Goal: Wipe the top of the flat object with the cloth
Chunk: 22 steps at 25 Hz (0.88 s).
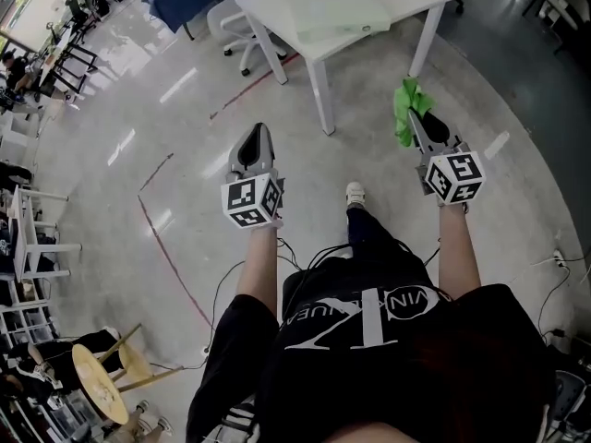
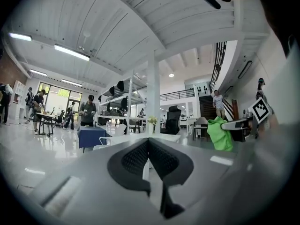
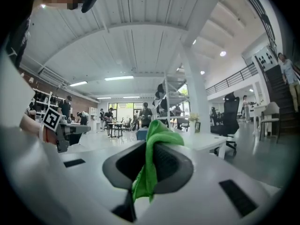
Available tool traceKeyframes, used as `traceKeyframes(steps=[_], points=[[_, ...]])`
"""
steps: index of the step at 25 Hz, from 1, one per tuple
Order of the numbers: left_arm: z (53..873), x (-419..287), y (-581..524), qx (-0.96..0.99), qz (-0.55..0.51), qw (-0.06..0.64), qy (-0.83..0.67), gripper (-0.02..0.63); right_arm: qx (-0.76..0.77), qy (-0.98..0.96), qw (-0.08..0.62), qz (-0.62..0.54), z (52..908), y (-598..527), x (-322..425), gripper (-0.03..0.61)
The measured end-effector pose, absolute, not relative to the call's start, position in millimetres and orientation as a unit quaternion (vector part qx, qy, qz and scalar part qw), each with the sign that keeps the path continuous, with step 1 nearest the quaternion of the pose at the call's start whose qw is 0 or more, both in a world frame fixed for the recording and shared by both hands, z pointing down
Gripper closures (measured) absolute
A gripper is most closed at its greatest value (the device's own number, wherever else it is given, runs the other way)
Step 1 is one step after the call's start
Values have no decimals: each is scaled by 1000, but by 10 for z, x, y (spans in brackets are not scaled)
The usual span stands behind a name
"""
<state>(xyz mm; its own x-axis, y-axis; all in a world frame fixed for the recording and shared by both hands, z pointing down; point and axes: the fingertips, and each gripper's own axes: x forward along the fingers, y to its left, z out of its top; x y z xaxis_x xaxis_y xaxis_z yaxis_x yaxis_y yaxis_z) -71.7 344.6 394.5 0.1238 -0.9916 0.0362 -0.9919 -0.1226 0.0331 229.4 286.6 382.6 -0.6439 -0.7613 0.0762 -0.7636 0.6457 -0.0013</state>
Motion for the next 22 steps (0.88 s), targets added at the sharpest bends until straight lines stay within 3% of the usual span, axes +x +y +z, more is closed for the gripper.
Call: traceKeyframes(steps=[8,22], points=[[3915,-1174,2572,737,0,29,-676,601,398,-916,45,17,3836,1948,1785,545],[3964,-1365,1057,730,9,40,-682,601,371,-926,61,26,3894,337,1445,544]])
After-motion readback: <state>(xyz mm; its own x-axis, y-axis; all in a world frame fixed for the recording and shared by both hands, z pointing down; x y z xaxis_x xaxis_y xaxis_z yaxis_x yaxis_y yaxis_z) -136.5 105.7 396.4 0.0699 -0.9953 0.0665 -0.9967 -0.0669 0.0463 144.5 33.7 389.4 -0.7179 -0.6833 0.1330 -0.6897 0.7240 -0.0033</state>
